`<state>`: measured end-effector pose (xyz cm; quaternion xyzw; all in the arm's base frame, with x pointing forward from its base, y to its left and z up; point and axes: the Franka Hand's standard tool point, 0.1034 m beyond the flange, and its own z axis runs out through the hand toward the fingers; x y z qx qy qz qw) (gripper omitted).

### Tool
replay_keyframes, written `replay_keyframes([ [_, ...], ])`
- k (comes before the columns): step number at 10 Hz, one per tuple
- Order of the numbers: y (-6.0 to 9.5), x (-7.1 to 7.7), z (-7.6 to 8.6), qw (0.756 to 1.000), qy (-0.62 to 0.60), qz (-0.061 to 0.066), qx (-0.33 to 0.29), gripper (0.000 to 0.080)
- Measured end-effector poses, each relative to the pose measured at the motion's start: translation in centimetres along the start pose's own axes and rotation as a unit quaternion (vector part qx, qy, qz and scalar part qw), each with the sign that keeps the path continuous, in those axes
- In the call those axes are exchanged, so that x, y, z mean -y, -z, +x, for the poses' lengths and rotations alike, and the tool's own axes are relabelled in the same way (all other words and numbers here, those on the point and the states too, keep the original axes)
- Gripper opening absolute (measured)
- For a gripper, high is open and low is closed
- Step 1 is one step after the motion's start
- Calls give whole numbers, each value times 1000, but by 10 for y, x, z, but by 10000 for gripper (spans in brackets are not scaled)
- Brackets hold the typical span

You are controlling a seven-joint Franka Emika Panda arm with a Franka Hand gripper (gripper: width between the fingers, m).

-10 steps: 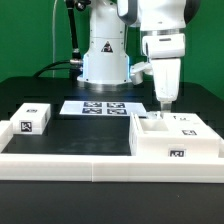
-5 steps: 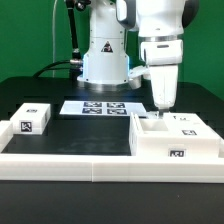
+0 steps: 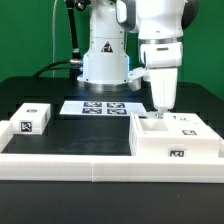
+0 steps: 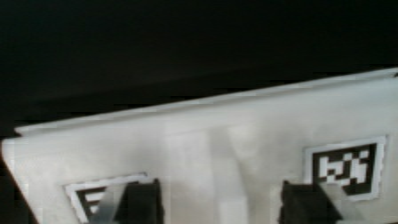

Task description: Assemble cabinet

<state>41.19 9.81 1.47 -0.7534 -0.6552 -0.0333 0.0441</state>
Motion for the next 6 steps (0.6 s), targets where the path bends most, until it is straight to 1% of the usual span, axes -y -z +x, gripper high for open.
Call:
replay_keyframes([
  [1, -1, 1, 0, 1000, 0, 1, 0, 223],
  [2, -1, 1, 0, 1000, 0, 1, 0, 223],
  [3, -1, 1, 0, 1000, 0, 1, 0, 66],
  [6, -1, 0, 0, 1000, 0, 2, 0, 68],
])
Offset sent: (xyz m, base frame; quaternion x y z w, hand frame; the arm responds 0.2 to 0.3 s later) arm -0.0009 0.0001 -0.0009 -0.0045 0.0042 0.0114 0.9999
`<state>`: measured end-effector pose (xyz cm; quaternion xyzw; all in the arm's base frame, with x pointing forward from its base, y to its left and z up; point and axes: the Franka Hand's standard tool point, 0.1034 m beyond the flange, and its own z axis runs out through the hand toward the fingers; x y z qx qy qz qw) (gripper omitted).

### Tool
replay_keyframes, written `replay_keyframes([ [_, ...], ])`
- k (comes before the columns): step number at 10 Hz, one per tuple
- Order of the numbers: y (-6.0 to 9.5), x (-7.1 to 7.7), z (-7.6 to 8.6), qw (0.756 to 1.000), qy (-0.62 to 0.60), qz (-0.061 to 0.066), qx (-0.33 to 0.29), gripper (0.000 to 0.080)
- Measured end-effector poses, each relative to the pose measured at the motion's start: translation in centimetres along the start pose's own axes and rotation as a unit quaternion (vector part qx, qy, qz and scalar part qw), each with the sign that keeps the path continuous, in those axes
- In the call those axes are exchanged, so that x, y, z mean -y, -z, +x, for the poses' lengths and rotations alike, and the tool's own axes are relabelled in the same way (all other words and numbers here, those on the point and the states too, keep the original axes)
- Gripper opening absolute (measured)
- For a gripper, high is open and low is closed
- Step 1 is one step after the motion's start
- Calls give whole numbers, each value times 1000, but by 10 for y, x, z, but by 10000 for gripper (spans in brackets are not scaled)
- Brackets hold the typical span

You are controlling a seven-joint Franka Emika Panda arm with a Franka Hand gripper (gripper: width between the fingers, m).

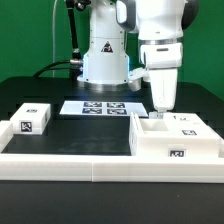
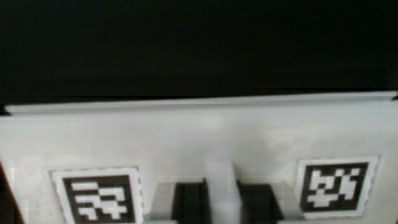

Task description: Assemble cabinet

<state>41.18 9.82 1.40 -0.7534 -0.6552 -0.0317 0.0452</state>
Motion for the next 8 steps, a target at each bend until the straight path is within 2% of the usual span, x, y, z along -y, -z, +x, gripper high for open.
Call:
replay_keyframes([
  [3, 2, 0, 0, 1000, -6, 2, 3, 68],
  [6, 26, -3, -5, 1000, -16, 7, 24, 68],
  [8, 43, -8, -8, 999, -17, -1, 31, 68],
])
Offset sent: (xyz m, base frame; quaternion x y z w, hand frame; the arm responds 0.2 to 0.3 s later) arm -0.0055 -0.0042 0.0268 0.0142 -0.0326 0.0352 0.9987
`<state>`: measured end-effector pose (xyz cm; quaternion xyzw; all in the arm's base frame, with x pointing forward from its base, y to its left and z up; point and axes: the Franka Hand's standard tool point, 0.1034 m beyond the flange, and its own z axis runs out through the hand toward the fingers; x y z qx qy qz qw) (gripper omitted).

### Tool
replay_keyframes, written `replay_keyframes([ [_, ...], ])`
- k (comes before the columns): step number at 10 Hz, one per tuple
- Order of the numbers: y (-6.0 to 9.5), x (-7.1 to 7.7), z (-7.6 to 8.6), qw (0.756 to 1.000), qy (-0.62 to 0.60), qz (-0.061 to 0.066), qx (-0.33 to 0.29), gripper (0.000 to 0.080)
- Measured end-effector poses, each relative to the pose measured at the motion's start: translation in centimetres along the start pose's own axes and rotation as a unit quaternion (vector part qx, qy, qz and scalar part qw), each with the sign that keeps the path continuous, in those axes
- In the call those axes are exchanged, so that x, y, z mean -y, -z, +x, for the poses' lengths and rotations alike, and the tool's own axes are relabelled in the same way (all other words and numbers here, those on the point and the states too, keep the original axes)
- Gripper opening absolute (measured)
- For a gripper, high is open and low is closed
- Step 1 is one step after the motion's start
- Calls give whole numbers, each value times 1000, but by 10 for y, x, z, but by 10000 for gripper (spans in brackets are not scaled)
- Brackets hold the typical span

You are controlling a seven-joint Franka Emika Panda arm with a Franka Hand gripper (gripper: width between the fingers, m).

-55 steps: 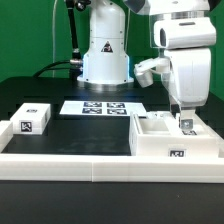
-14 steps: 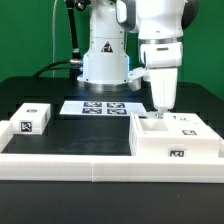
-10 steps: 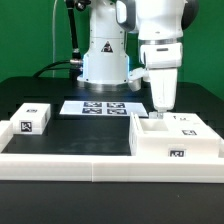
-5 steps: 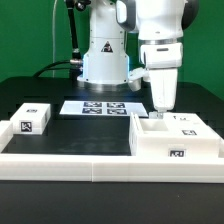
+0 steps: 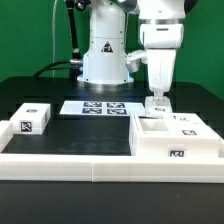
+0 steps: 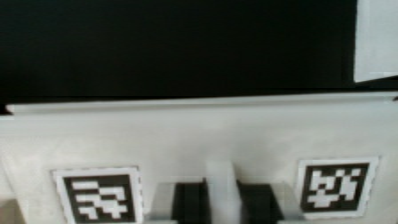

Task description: Assemble cabinet

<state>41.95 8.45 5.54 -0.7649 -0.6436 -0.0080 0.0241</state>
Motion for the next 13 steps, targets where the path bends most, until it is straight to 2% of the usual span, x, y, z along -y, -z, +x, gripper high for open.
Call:
replay_keyframes([
  [3, 10, -10, -14, 1000, -5, 1, 7, 69],
  [5, 11, -20, -20, 1000, -10, 1, 5, 69],
  [11, 13, -43, -18, 1000, -17, -9, -3, 69],
  [13, 9, -43, -18, 1000, -17, -5, -4, 69],
])
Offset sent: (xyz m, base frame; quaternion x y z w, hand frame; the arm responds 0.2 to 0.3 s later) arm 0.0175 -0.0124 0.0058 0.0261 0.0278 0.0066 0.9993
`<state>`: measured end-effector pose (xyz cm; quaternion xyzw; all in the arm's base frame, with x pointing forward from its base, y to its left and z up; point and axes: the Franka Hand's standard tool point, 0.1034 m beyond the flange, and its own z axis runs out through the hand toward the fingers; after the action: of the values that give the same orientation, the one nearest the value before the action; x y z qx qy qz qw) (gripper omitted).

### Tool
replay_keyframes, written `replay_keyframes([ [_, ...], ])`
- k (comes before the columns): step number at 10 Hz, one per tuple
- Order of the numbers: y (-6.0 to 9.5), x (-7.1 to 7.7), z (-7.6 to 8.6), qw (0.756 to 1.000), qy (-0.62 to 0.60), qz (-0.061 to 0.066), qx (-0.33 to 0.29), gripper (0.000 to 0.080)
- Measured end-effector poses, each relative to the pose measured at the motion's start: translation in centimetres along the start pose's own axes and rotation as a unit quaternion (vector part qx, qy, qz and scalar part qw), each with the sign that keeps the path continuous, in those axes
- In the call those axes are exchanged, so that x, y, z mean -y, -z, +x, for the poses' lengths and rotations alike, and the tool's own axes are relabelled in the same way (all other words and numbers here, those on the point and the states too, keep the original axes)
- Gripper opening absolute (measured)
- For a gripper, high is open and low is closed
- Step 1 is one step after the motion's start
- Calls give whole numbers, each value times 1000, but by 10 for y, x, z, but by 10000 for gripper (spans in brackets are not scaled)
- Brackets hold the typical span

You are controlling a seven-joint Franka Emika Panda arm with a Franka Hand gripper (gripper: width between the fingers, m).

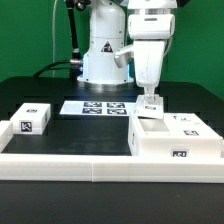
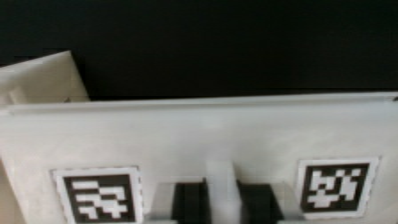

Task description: Assemble cabinet

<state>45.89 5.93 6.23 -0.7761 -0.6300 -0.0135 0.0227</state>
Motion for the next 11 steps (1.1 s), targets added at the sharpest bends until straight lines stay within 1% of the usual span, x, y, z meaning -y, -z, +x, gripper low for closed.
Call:
replay_keyframes([
  [3, -2, -2, -1, 1000, 1, 0, -1, 69],
  [9, -3, -6, -3, 998, 64, -3, 2, 69],
  [11, -3, -7, -3, 998, 63, -3, 2, 69],
])
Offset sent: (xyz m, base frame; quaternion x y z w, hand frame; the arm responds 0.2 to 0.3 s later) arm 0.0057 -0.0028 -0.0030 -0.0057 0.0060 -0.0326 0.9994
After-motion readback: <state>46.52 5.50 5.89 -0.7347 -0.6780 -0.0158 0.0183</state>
